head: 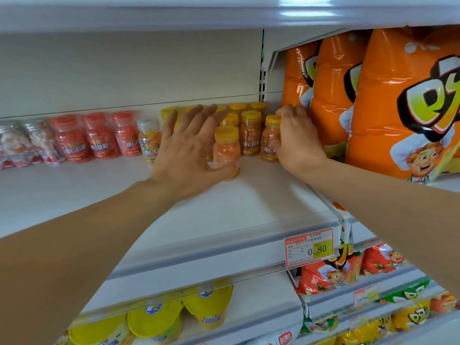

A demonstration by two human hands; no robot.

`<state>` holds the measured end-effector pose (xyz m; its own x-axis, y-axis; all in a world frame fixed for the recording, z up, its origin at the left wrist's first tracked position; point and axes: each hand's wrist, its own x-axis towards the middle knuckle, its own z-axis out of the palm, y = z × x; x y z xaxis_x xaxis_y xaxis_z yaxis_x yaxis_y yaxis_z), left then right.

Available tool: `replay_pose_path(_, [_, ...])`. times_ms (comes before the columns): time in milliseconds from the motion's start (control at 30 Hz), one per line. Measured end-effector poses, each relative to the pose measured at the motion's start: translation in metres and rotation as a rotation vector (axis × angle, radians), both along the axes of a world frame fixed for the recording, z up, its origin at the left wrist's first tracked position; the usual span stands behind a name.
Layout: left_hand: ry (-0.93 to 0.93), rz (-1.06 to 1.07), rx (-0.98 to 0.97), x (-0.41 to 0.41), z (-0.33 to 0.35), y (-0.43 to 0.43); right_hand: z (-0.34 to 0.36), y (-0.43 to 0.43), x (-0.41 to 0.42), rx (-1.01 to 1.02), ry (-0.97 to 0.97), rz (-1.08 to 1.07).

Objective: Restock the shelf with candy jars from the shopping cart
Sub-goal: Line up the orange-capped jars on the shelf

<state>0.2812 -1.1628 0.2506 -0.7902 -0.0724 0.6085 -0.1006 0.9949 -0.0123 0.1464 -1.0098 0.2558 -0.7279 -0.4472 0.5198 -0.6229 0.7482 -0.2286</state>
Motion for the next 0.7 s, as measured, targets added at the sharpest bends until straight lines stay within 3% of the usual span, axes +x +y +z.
replay_pose_path(100, [-0.037,0.033,-0.040,-0.012,-0.004,0.000,0.005,-0.004,-0.006,0.119,0.122,-0.046])
replay_pose_path(200, [-0.037,0.039,-0.037,-0.019,-0.008,-0.002,0.004,-0.005,-0.012,0.110,0.173,-0.064])
replay_pose_path(500, [-0.007,0.012,-0.011,-0.021,-0.013,-0.005,-0.003,-0.006,-0.013,-0.066,0.132,0.037])
replay_pose_path(700, [0.033,0.045,0.029,-0.020,-0.019,-0.003,-0.008,-0.003,0.006,-0.066,0.126,0.102])
